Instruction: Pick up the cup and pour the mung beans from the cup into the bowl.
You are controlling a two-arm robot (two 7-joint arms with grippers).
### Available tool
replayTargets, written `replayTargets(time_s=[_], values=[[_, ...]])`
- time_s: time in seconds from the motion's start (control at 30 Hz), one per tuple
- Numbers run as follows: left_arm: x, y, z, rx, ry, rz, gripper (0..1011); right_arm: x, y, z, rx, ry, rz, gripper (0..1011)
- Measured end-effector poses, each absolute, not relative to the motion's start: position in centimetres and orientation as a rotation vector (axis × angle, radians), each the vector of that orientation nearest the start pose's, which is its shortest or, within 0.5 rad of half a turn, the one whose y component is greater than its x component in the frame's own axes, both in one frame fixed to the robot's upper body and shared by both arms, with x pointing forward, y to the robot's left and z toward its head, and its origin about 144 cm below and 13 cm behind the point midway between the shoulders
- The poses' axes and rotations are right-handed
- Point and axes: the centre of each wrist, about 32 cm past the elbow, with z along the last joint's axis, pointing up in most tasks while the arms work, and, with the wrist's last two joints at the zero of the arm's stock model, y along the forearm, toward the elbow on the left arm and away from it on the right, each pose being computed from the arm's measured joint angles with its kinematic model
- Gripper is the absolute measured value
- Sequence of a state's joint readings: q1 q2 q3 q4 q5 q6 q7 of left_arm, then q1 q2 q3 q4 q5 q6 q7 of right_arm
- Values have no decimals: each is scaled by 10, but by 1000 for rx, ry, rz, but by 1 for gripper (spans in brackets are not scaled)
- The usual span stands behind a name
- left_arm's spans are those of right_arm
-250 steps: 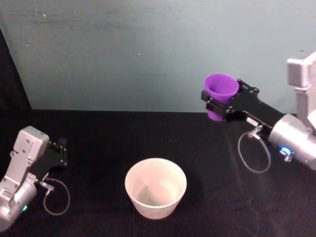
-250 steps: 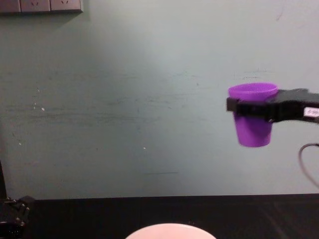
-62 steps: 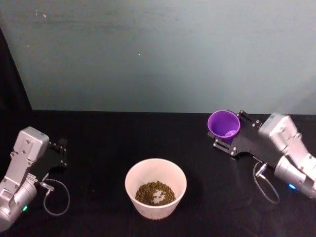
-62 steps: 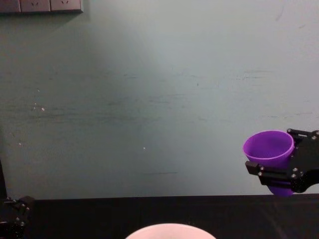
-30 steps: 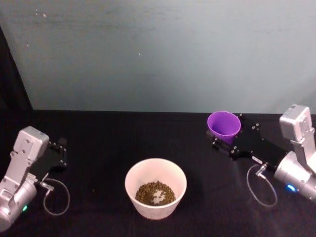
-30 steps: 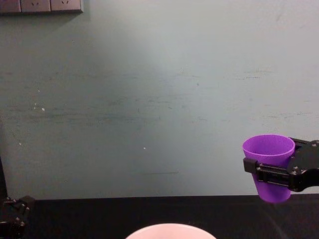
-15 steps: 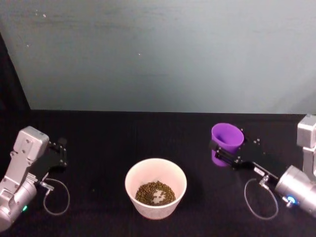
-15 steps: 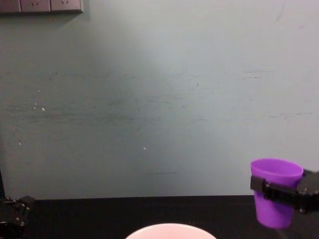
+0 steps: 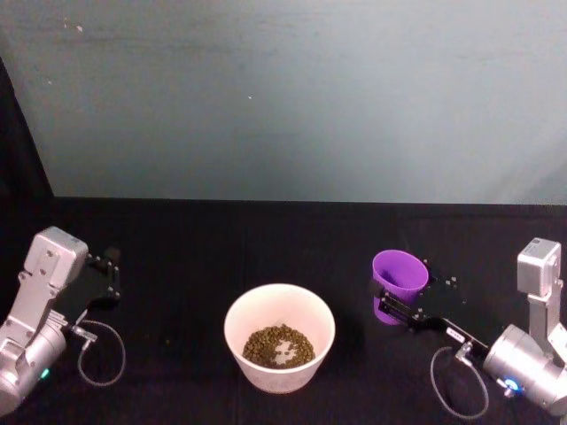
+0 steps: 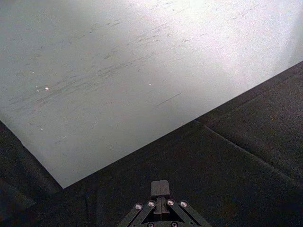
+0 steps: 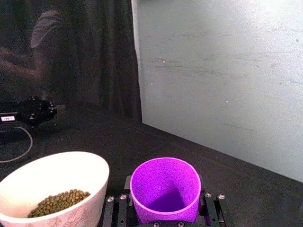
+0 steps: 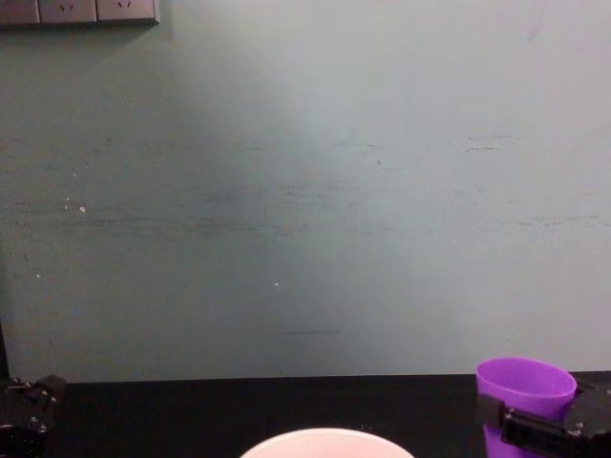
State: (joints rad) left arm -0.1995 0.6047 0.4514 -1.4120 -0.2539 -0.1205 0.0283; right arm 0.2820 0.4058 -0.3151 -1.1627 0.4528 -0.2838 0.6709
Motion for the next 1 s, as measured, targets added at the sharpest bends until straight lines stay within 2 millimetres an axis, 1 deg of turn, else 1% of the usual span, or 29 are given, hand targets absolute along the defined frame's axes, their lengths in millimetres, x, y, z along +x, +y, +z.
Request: replayTargets(time_s=[0.13,0.43,0.7,1.0], values=[[489,310,1140,304,-285,1248,0,521,-309,1104,18,-56,-790,737],[489,310,1140,304,-285,1248,0,519,-306,1090,26,-35,-789,737],[489,310,1140,304,-285,1248,0,518,-303,1086,18,-27,-780,737],[489,310,1140,304,-285,1248,0,517,-302,1088,-1,-40,-788,737]])
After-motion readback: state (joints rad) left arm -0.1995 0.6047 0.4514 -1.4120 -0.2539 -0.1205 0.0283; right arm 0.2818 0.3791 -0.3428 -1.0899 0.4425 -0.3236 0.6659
